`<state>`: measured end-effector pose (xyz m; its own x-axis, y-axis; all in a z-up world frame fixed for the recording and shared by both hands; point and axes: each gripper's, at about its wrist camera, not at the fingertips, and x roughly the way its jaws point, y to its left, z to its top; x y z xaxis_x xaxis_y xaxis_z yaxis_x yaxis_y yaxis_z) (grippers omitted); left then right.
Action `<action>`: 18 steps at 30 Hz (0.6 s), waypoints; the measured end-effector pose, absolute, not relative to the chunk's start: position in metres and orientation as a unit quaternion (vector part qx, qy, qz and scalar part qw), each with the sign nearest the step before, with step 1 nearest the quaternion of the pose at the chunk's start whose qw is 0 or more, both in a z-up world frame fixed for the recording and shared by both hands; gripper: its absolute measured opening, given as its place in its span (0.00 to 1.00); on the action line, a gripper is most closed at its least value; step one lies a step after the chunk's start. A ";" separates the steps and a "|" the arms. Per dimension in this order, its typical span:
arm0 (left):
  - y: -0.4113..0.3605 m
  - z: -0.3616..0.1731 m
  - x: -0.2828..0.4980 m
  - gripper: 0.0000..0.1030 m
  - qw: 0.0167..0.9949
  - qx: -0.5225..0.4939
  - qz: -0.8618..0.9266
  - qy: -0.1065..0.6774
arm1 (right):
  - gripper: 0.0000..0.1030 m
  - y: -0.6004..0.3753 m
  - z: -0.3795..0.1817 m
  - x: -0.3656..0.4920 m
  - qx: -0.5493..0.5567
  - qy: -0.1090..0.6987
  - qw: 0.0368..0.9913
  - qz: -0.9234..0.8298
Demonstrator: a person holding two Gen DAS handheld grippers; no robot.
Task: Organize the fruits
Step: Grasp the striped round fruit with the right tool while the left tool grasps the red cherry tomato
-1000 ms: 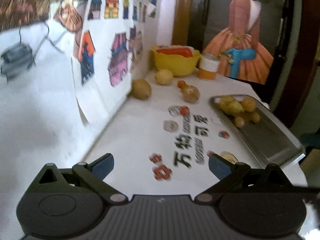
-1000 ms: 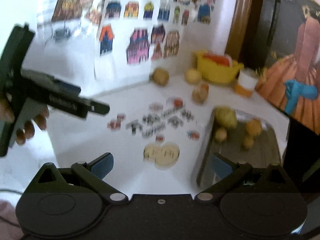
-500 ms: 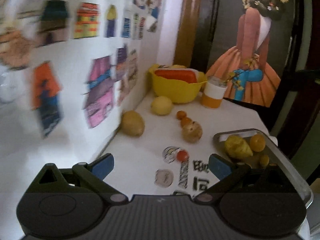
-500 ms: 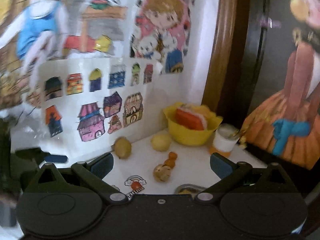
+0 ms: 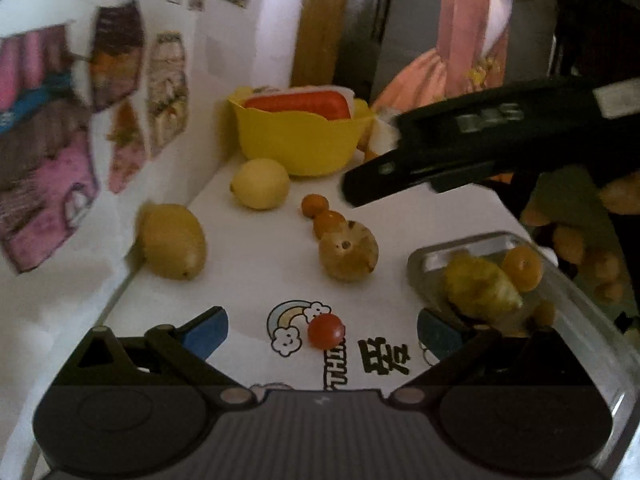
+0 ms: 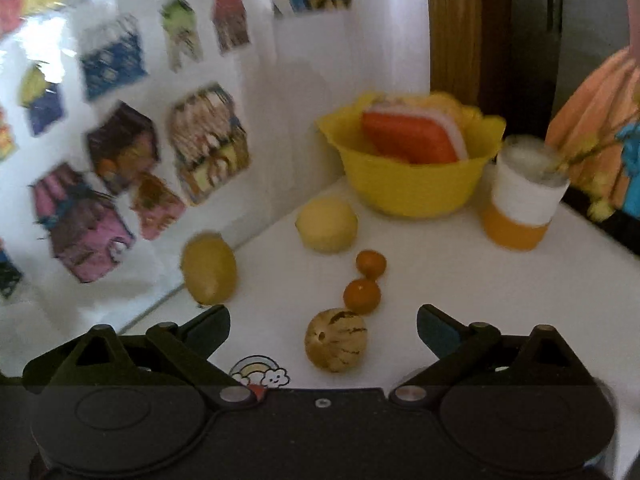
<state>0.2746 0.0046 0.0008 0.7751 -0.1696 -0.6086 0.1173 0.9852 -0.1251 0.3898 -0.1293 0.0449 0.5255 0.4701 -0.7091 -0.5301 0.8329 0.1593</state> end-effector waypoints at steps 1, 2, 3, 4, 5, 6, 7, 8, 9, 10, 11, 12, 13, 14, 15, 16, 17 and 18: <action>0.003 -0.003 0.279 0.99 0.941 -0.035 -0.077 0.329 | 0.94 -0.128 0.039 0.395 -0.038 0.401 0.870 0.284; 0.003 -0.005 0.282 0.99 0.940 -0.033 -0.078 0.331 | 0.92 -0.126 0.033 0.400 -0.037 0.409 0.868 0.280; 0.003 -0.007 0.286 0.99 0.938 -0.031 -0.080 0.334 | 0.90 -0.126 0.029 0.405 -0.035 0.415 0.866 0.279; 0.003 -0.009 0.289 0.99 0.937 -0.030 -0.082 0.338 | 0.89 -0.126 0.024 0.409 -0.034 0.420 0.864 0.277; 0.003 -0.011 0.291 0.99 0.936 -0.029 -0.084 0.342 | 0.86 -0.126 0.020 0.413 -0.032 0.424 0.862 0.276; 0.003 -0.013 0.293 0.97 0.934 -0.029 -0.088 0.344 | 0.84 -0.126 0.017 0.416 -0.032 0.427 0.861 0.274; 0.003 -0.014 0.294 0.92 0.933 -0.029 -0.092 0.345 | 0.83 -0.126 0.014 0.419 -0.032 0.430 0.860 0.273; 0.003 -0.016 0.296 0.90 0.932 -0.028 -0.097 0.348 | 0.81 -0.125 0.011 0.421 -0.033 0.432 0.859 0.272; 0.002 -0.017 0.297 0.86 0.931 -0.027 -0.101 0.351 | 0.78 -0.125 0.008 0.422 -0.034 0.434 0.858 0.273; 0.002 -0.018 0.298 0.82 0.929 -0.026 -0.101 0.354 | 0.77 -0.124 0.005 0.424 -0.034 0.436 0.856 0.274; 0.002 -0.019 0.299 0.80 0.928 -0.025 -0.102 0.356 | 0.76 -0.124 0.003 0.424 -0.034 0.438 0.855 0.276; 0.002 -0.020 0.299 0.77 0.927 -0.025 -0.105 0.359 | 0.74 -0.123 0.002 0.424 -0.034 0.439 0.854 0.277; 0.001 -0.021 0.300 0.74 0.926 -0.025 -0.107 0.360 | 0.72 -0.123 0.001 0.425 -0.034 0.439 0.854 0.278; 0.001 -0.022 0.300 0.72 0.926 -0.026 -0.107 0.360 | 0.69 -0.122 0.000 0.425 -0.035 0.441 0.853 0.278; 0.001 -0.022 0.300 0.67 0.927 -0.025 -0.105 0.359 | 0.67 -0.121 -0.001 0.424 -0.036 0.442 0.852 0.280; 0.001 -0.022 0.301 0.63 0.927 -0.024 -0.104 0.358 | 0.66 -0.121 -0.002 0.424 -0.037 0.443 0.851 0.281; 0.002 -0.022 0.303 0.61 0.928 -0.024 -0.103 0.358 | 0.64 -0.120 -0.002 0.424 -0.039 0.443 0.850 0.282; 0.001 -0.022 0.307 0.57 0.928 -0.023 -0.102 0.359 | 0.63 -0.121 -0.002 0.423 -0.038 0.443 0.850 0.284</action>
<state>0.3069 0.0006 -0.0223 0.7218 -0.2060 -0.6608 0.1725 0.9781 -0.1166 0.4233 -0.1205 -0.0022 0.4465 0.4484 -0.7743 -0.5153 0.8363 0.1872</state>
